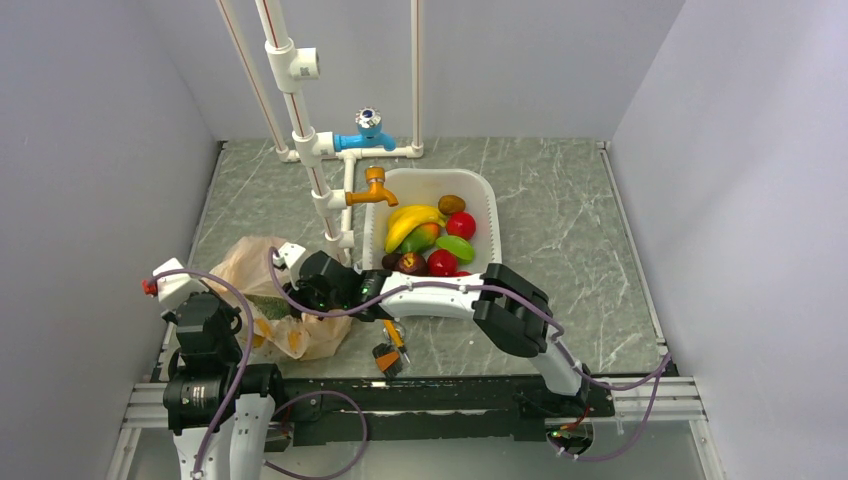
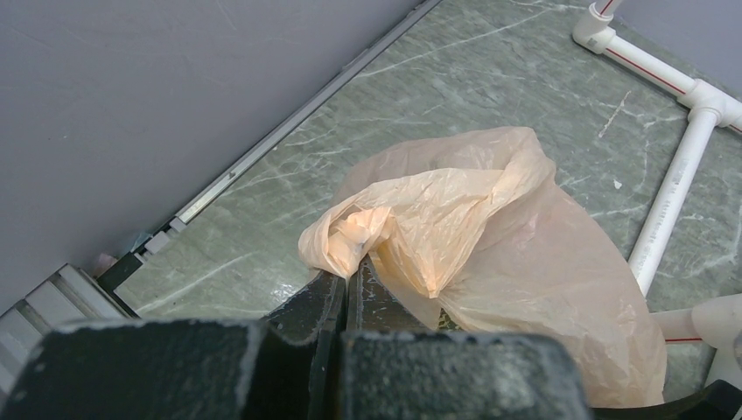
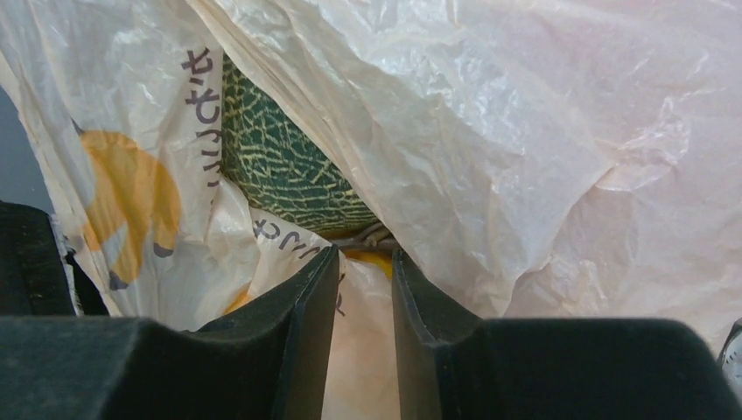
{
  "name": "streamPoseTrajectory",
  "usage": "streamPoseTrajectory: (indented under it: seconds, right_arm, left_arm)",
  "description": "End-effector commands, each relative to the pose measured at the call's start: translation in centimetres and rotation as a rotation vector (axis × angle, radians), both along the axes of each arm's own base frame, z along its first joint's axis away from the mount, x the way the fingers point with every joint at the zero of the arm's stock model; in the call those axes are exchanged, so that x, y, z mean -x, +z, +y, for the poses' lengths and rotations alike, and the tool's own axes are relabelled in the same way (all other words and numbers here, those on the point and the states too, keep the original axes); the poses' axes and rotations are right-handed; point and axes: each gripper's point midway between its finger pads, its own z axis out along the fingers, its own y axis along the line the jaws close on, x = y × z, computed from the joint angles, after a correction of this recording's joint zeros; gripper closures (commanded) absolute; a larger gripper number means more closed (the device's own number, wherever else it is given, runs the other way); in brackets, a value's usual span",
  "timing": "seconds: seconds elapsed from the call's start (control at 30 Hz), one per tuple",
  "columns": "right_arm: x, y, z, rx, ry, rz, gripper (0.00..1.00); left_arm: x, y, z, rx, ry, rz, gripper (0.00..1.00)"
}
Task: Take the fake fruits out of the plastic bag
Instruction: Adjust the plastic bag at the center of the board.
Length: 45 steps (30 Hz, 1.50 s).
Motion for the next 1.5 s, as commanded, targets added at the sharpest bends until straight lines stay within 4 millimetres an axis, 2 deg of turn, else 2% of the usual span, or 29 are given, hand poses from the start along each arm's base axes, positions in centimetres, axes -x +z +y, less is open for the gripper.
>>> streamPoseTrajectory:
  seconds: [0.0,0.1,0.2,0.37,0.53,0.63,0.73,0.83,0.97,1.07,1.2,1.23,1.37,1.47]
  right_arm:
    - [0.6,-0.3,-0.8,0.040,0.033,0.000,0.66]
    - [1.6,-1.3,-1.7,0.077,0.052,0.042,0.59]
    - [2.1,-2.6,-3.3,0.147,0.051,0.063,0.58]
    - [3.5,-2.5,-6.4,0.158,0.037,0.055,0.52]
    - [2.5,-4.3,-9.2,0.169,-0.079,0.020,0.50]
    - [2.1,-5.7,-9.0,0.142,-0.100,0.010,0.48]
    - [2.3,-7.2,-7.6,0.166,-0.072,0.039,0.48]
    - [2.3,-5.5,-6.6,0.146,-0.070,0.033,0.47]
    - [2.9,-0.6,-6.5,0.022,-0.021,-0.025,0.37]
    - [4.7,2.6,-5.5,-0.063,0.114,-0.038,0.27]
    - [6.4,5.6,-3.1,-0.170,0.206,-0.003,0.27]
    - [6.2,5.8,-2.7,-0.187,0.197,0.001,0.28]
    - [4.6,6.8,-0.5,-0.198,0.156,-0.040,0.44]
    - [3.0,6.0,0.6,-0.174,0.123,-0.108,0.60]
  left_arm:
    - [-0.5,1.2,-0.1,-0.014,-0.017,-0.046,1.00]
    - [-0.5,1.2,-0.1,-0.014,-0.020,-0.046,1.00]
    - [-0.4,1.2,-0.1,-0.014,-0.017,-0.048,1.00]
    - [-0.4,1.3,-0.2,-0.016,-0.022,-0.057,1.00]
    - [-0.5,1.4,-0.3,-0.015,-0.031,-0.064,1.00]
    - [-0.6,1.4,-0.4,-0.015,-0.038,-0.061,1.00]
    - [-0.8,1.2,-0.5,-0.015,-0.046,-0.050,1.00]
    - [-0.8,1.1,-0.5,-0.014,-0.049,-0.039,1.00]
    - [-0.8,1.1,-0.6,-0.012,-0.052,-0.043,1.00]
    - [-0.8,1.2,-0.6,-0.012,-0.052,-0.047,1.00]
    - [-0.6,1.2,-0.5,-0.010,-0.046,-0.045,1.00]
    - [-0.6,1.2,-0.5,-0.010,-0.041,-0.046,1.00]
    - [-0.5,1.2,-0.4,-0.010,-0.035,-0.042,1.00]
    - [-0.5,1.2,-0.4,-0.010,-0.034,-0.037,1.00]
